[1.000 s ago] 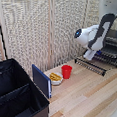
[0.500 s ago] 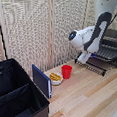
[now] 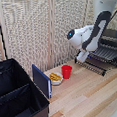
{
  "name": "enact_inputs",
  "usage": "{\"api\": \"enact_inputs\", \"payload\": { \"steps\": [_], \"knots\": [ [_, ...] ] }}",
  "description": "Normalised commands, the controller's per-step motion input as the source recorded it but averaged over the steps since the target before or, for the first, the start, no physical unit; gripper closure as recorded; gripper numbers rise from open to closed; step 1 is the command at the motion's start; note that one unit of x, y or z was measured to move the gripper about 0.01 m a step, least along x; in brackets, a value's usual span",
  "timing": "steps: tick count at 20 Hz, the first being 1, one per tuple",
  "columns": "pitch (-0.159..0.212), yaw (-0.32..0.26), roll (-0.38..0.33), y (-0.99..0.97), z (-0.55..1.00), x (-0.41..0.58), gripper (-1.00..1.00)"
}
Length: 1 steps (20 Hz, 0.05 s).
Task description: With care, position your gripper close to the oven tray handle. Make sure to grip the handle tightly. Delicately and attentively pull the tray out from the oven.
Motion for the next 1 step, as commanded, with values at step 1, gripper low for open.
{"api": "enact_inputs", "payload": {
  "steps": [1],
  "knots": [
    [0.095,-0.06,0.026,0.0,0.32,0.131,-1.0]
  ]
}}
